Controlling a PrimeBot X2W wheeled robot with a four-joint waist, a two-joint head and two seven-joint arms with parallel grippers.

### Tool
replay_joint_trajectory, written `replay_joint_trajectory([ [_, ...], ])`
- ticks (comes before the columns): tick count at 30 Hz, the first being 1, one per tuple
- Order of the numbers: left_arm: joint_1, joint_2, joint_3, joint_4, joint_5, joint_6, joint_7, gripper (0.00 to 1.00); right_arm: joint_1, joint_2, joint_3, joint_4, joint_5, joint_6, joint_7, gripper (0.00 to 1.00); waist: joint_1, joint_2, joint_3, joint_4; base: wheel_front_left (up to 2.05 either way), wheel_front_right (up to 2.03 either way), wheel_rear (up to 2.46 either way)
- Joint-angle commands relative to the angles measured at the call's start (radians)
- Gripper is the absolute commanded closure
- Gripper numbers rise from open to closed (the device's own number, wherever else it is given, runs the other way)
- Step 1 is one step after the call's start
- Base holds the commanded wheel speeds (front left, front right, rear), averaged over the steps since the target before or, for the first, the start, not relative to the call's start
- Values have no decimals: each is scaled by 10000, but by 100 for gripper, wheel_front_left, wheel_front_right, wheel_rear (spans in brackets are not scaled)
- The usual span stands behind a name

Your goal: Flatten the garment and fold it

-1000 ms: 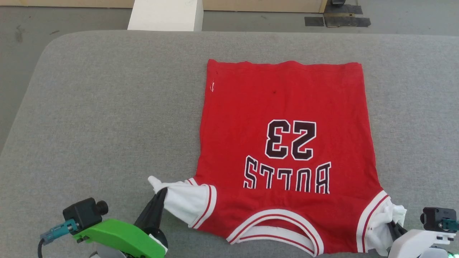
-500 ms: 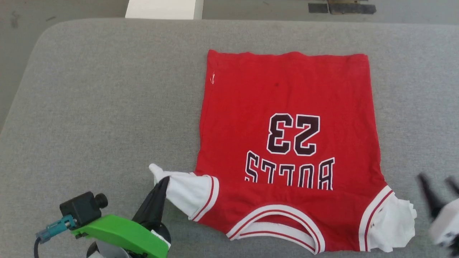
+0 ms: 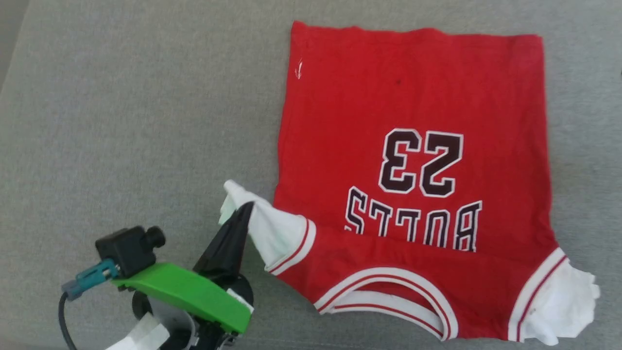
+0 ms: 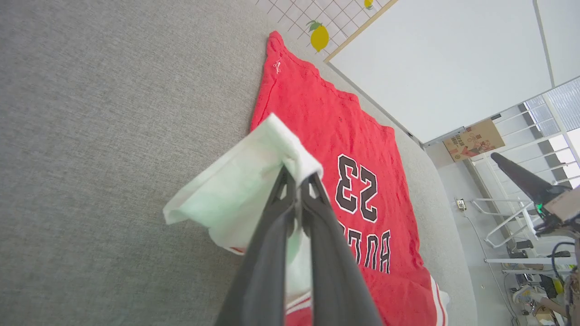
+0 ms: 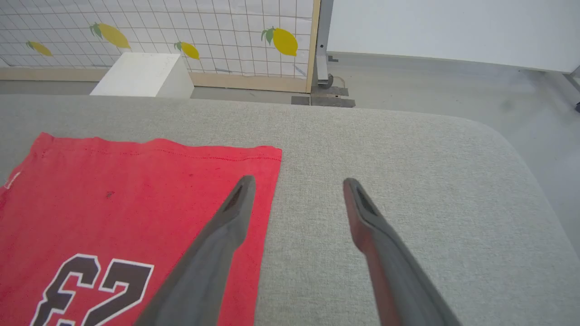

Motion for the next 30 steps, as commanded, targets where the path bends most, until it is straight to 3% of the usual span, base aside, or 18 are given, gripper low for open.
replay_joint_trajectory([
  [1,-296,14,-79,-75,108,-84,55,100,-575,-112,117,426,-244,-15,74,0,0,-1,688,468,0,0,0],
  [10,-957,-164,-563,-13,288,-277,136,100,-3176,-718,165,3449,-1430,-15,483,0,0,-1,1775,1404,0,0,0],
  [23,-1209,-331,-711,330,175,-513,-25,100,-3841,-872,-216,4812,-2058,-15,911,0,0,-1,2296,1944,0,0,0],
  [24,-1223,-328,-711,340,177,-513,-23,100,-3862,-853,-247,4843,-2085,-15,916,30,0,-1,2313,1940,0,0,0],
  [25,-1242,-325,-710,351,176,-514,-19,100,-3887,-827,-287,4876,-2107,-15,916,83,0,-1,2326,1932,0,0,0],
  [26,-1259,-322,-708,361,177,-512,-15,100,-3900,-806,-318,4898,-2111,-15,909,100,0,-1,2327,1921,0,0,0],
  [30,-1316,-289,-653,424,197,-467,-6,100,-3899,-739,-405,4942,-2121,-15,770,100,0,-1,2208,1789,0,0,0],
])
